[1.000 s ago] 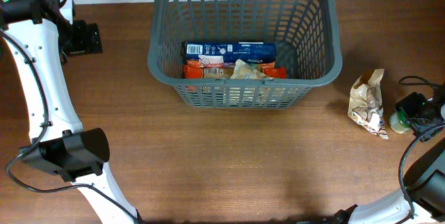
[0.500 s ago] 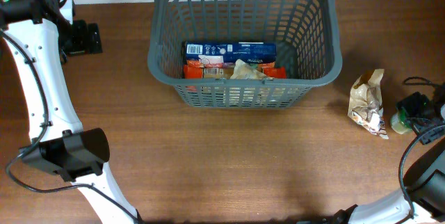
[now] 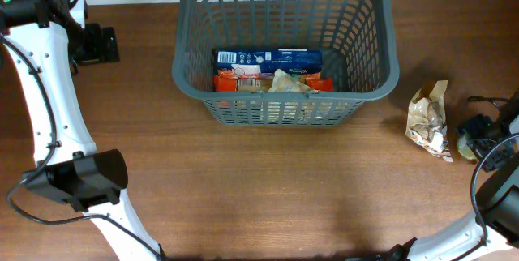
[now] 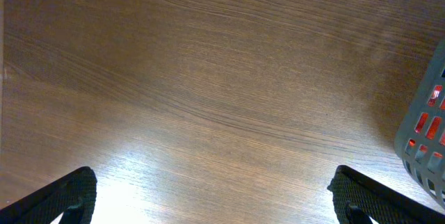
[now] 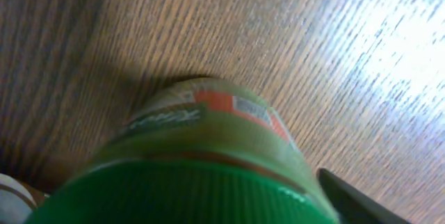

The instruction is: Pack container

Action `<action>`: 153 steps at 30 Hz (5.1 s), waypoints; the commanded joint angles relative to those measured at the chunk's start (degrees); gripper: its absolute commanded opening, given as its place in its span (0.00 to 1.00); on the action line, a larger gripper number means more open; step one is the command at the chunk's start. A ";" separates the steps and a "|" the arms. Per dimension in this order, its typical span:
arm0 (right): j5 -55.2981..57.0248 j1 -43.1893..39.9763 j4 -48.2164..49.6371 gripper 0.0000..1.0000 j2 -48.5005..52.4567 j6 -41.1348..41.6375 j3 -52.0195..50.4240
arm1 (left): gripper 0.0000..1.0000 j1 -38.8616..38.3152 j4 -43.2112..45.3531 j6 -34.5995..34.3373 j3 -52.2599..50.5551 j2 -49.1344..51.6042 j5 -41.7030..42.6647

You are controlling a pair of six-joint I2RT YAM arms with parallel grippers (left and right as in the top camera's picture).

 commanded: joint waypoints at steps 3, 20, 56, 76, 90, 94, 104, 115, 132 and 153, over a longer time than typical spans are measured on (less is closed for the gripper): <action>1.49 0.15 -0.83 0.64 0.31 0.63 -0.26 | 0.99 0.20 -0.04 -0.79 -0.44 -0.07 0.39; -3.63 10.03 -25.29 0.57 -8.94 -6.40 35.39 | 0.99 0.20 -0.04 -0.79 -0.44 -0.07 0.39; 2.29 56.11 -27.67 0.96 5.66 -13.64 53.35 | 0.99 0.20 -0.04 -0.79 -0.44 -0.07 0.39; -3.04 8.94 -35.80 0.99 -15.23 -12.94 50.27 | 0.99 0.20 -0.04 -0.79 -0.44 -0.07 0.39; -9.99 15.02 -12.70 0.99 0.00 -25.40 11.21 | 0.99 0.20 -0.04 -0.79 -0.44 -0.07 0.39; -9.99 14.75 -4.42 0.99 0.04 -25.38 3.72 | 0.99 0.20 -0.04 -0.79 -0.44 -0.07 0.39; -10.16 14.86 2.08 0.84 0.07 -22.32 -0.74 | 0.99 0.20 -0.04 -0.79 -0.44 -0.07 0.39; -10.21 14.86 0.87 0.34 0.04 -16.02 -0.83 | 0.99 0.20 -0.04 -0.79 -0.44 -0.07 0.39; -5.51 14.82 1.84 0.40 0.20 -13.18 -0.83 | 0.99 0.20 -0.04 -0.79 -0.44 -0.07 0.39; -6.29 13.68 -22.47 0.04 -12.87 -11.34 29.77 | 0.99 0.20 -0.04 -0.79 -0.44 -0.07 0.39</action>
